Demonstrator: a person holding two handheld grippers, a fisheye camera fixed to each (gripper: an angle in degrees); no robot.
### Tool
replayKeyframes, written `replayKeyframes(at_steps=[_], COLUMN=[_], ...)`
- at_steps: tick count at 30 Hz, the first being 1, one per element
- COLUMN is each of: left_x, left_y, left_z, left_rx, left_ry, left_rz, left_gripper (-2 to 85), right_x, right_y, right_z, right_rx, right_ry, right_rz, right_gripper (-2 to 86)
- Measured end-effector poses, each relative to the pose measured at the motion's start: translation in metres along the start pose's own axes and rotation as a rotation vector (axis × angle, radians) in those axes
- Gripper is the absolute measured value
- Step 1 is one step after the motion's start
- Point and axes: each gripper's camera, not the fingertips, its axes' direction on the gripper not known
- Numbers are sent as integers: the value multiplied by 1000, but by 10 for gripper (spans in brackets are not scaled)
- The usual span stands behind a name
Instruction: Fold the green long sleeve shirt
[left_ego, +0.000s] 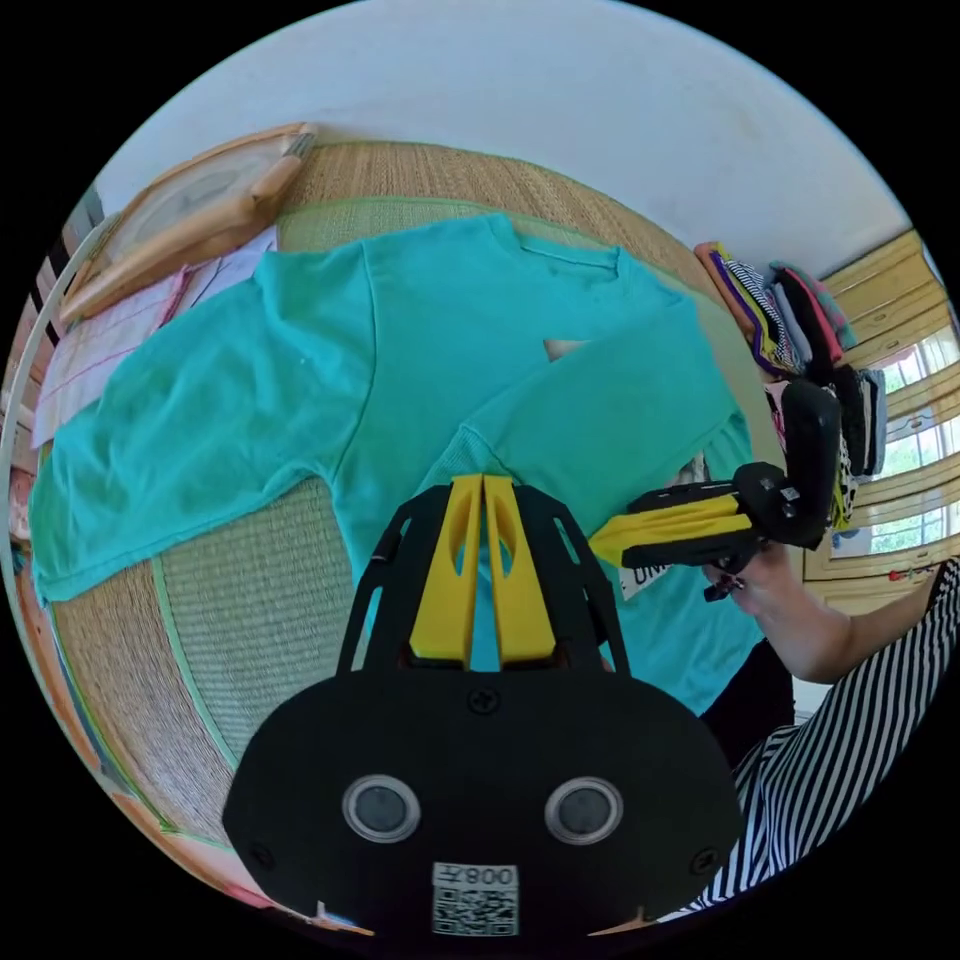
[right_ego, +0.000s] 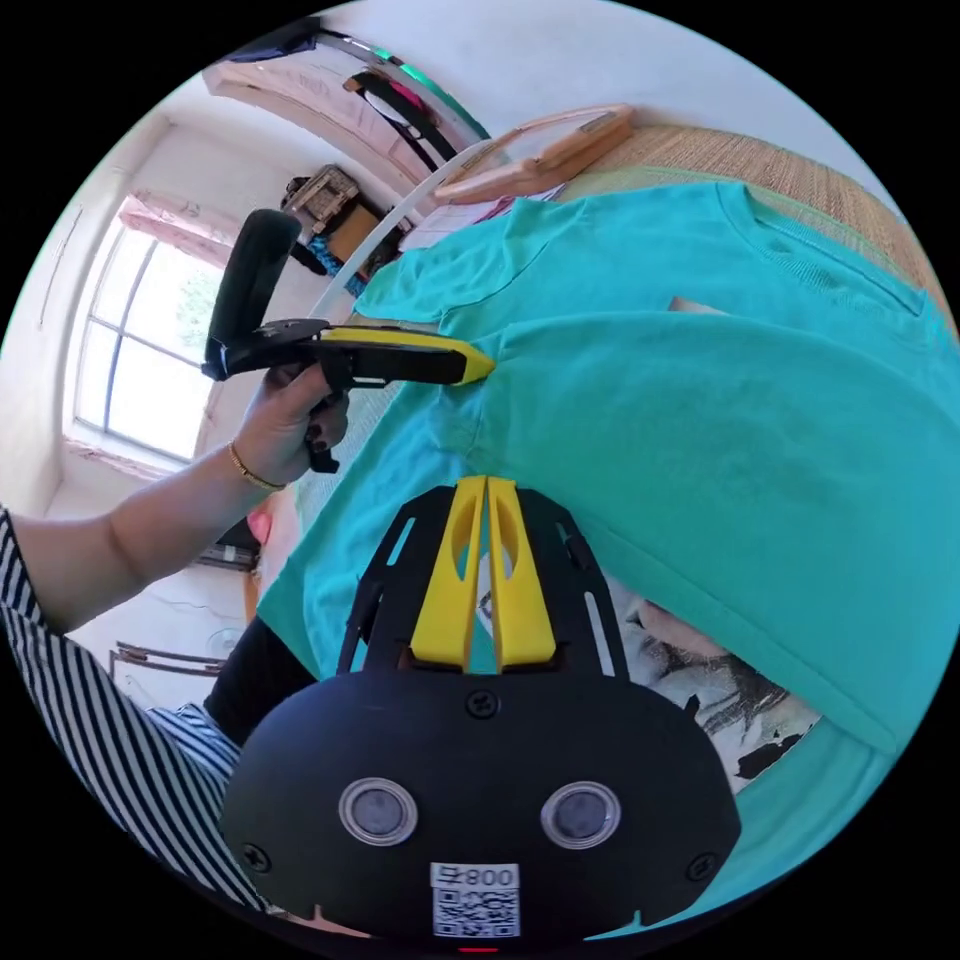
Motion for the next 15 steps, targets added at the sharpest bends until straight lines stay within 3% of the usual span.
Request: replayKeyframes(at_steps=[5,8,12,15], left_x=[77,134,203,252], left_y=[-67,-131,-214,-280], left_z=[-33,-20,-1,9], left_rx=[132,109,77,49], left_ry=[162,286,325,356], left_rz=[172,284,374,415], left_gripper=[22,46,63,71], right_x=[47,85,118,140], right_y=[88,148,210,234], right_z=[-120,-183,-213,-202], right_rx=[249,340,346,306], right_ry=[197,352,623,660], right_rz=[86,172,253,257], right_gripper=[17,38,60,67])
